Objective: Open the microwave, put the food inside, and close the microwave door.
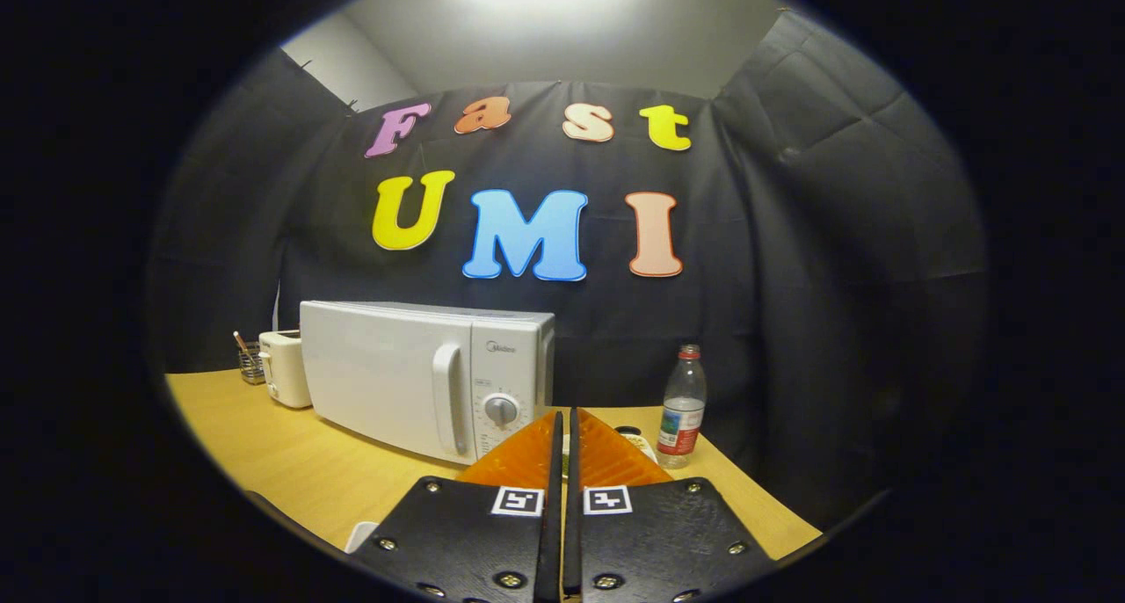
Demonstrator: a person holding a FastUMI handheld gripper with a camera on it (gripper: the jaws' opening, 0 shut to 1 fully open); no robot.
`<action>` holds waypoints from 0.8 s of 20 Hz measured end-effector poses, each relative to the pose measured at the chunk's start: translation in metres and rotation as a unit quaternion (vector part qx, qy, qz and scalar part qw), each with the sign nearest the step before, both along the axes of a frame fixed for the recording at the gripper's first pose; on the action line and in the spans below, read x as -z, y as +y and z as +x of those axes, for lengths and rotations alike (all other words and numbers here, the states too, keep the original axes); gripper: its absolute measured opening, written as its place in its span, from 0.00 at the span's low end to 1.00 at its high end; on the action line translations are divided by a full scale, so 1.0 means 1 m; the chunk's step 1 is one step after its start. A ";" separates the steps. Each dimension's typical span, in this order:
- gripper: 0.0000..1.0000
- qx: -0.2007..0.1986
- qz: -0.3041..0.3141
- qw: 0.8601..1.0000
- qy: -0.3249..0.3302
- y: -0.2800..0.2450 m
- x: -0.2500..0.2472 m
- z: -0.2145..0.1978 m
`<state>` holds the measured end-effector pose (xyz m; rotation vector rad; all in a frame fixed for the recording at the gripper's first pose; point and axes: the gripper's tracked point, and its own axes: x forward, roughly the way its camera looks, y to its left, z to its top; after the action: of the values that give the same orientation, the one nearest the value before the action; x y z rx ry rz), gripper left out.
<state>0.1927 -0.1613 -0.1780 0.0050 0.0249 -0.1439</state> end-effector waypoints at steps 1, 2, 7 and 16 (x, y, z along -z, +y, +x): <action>0.02 0.005 0.003 1.000 -0.004 -0.012 0.006 -0.002; 0.02 0.008 0.010 1.000 -0.007 -0.022 0.014 -0.005; 0.02 0.026 0.029 0.999 -0.005 -0.053 0.047 -0.003; 0.03 0.018 0.038 0.999 0.012 -0.056 0.069 -0.013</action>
<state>0.1799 -0.2177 -0.2466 0.0787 0.0539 -0.1790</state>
